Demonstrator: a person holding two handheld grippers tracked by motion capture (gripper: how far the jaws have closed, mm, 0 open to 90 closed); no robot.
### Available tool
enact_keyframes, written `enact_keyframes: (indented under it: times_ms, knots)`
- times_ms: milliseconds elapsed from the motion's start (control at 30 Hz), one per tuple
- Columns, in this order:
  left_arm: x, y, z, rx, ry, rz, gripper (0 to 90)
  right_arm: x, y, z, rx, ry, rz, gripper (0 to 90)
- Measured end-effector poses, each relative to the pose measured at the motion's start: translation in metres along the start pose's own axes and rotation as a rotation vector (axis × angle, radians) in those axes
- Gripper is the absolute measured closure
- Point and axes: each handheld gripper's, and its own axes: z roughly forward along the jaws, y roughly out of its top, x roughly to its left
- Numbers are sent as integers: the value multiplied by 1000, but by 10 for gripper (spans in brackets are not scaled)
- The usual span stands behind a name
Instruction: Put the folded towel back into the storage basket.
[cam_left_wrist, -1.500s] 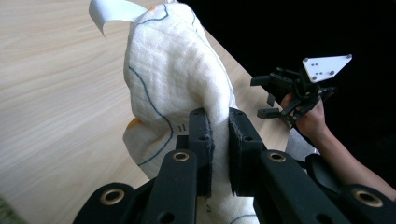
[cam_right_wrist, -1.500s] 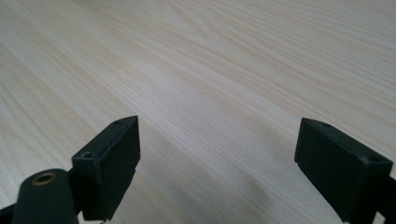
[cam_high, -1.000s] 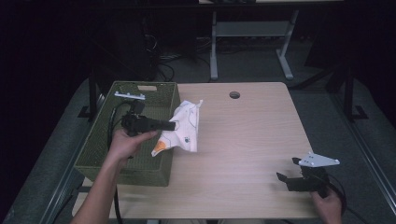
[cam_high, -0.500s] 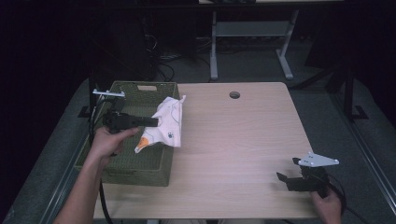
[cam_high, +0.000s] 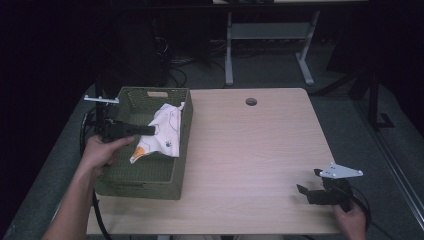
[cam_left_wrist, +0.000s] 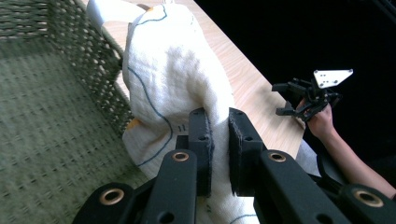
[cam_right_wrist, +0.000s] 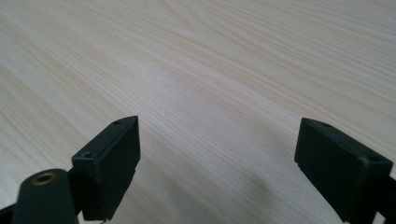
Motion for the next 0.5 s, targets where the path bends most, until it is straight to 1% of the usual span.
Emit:
enact_keyframes:
  times_ms: [100,200,267,300,333,367,433,500]
  knots:
    - [5,-1,-7,-2,13,-2,824,0,0,1,3,-2,-1,137]
    - [8,-1,-9,2,16,-8,824,0,0,1,4,-2,-1,136]
    - [10,-2,-10,10,31,-6,824,0,0,1,4,-1,2,136]
    - [14,-2,-11,22,45,-5,824,-1,0,1,6,-2,1,136]
    - [14,-2,-11,22,45,-5,824,-1,0,1,6,-2,1,137]
    - [19,-3,-12,29,52,-9,824,-1,0,1,6,-2,2,137]
    - [21,-4,-14,34,55,-10,824,-1,0,1,6,-3,2,136]
    - [25,-5,-14,37,62,-24,823,-1,-1,1,8,-4,7,136]
